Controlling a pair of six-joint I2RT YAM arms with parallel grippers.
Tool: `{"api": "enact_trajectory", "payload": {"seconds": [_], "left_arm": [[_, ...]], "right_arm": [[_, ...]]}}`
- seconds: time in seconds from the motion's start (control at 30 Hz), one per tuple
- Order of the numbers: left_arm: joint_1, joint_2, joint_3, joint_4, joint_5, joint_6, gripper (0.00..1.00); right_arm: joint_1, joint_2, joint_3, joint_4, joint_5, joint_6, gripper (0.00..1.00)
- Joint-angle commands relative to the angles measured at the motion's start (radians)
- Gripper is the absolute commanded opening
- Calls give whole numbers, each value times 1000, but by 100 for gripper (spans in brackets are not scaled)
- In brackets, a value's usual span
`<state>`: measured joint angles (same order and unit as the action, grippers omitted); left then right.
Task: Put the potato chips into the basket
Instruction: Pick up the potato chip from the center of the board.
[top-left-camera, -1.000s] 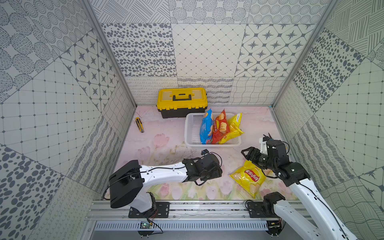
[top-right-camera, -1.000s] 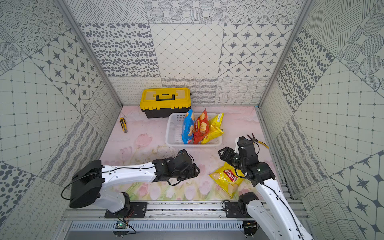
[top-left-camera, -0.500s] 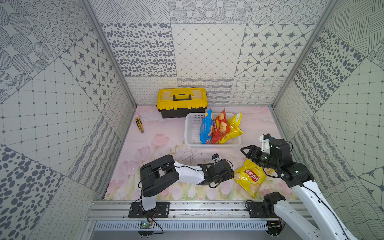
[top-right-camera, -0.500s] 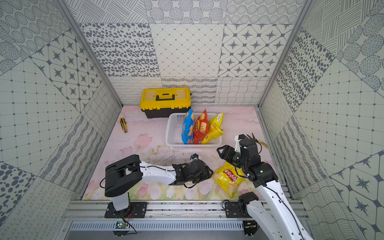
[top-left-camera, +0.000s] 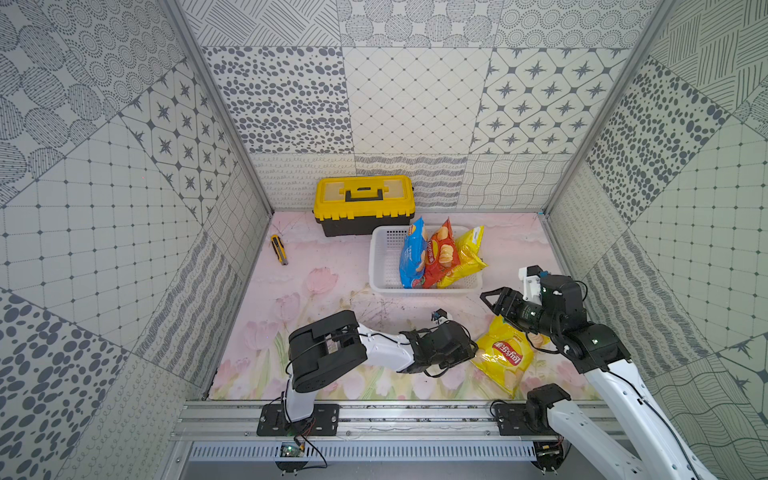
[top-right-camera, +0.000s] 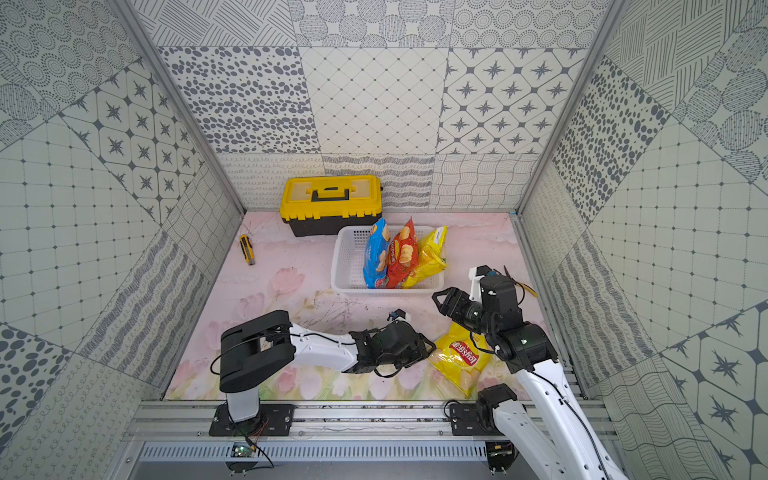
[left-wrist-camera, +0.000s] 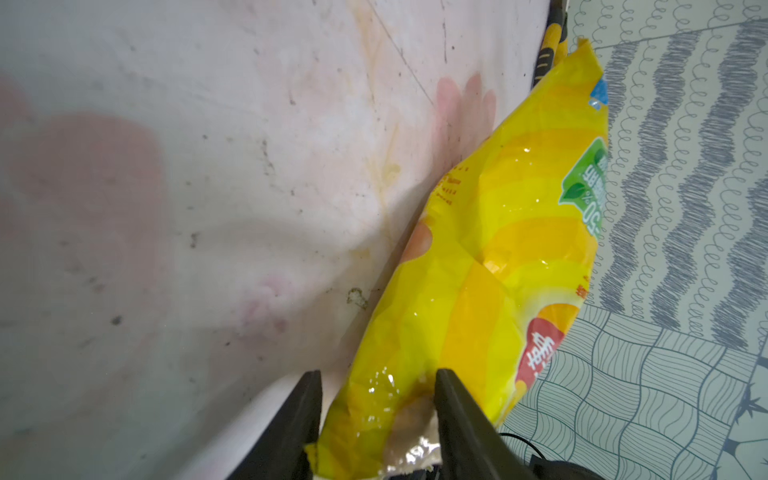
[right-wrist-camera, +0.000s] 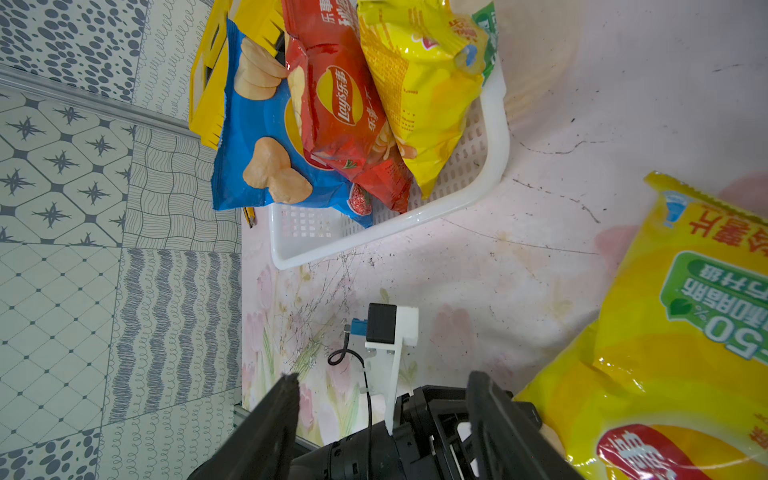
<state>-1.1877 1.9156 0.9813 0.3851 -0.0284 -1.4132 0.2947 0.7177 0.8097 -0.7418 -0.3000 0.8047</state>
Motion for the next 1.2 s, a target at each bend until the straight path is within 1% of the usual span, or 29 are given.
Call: {"api": "enact_trajectory", "payload": {"seconds": [0.0,0.07,0.1,0.2,0.3,0.33,0.37,0.5,0.6,0.93,1.0,1.07,1.17], "left_arm": [[-8,-30,-5,50,22,-15,49],[-10,-39,-9,31,22,-14,59],[-10,-41,-13,21,22,-17,63],[-10,-33,-23,6,26,-27,66],[-12,-14,-16,-7,39,-28,66],[-14,-10,-11,-7,43,-25,63],[-16,-6,-2,-15,48,-16,59],[-23,-5,20,-35,59,19,53],[-27,-3,35,-47,59,35,44],[-27,4,42,-30,59,23,11],[-26,6,50,-44,68,21,0],[-25,1,50,-51,74,14,0],[-24,6,42,-71,69,-33,0]], "right_arm": [[0,2,-8,54,-14,9,68],[-1,7,-8,57,-18,6,68],[0,8,-9,60,-18,7,68],[0,14,-12,75,-23,12,68],[0,22,-14,90,-32,19,68],[0,22,-14,92,-34,19,68],[0,26,-11,94,-34,20,68],[0,31,-10,102,-39,22,68],[-1,32,-14,113,-42,28,68],[0,66,-37,154,-72,51,68],[0,83,-44,178,-84,69,68],[9,106,-42,189,-83,84,67],[34,140,-17,182,-79,78,67]]}}
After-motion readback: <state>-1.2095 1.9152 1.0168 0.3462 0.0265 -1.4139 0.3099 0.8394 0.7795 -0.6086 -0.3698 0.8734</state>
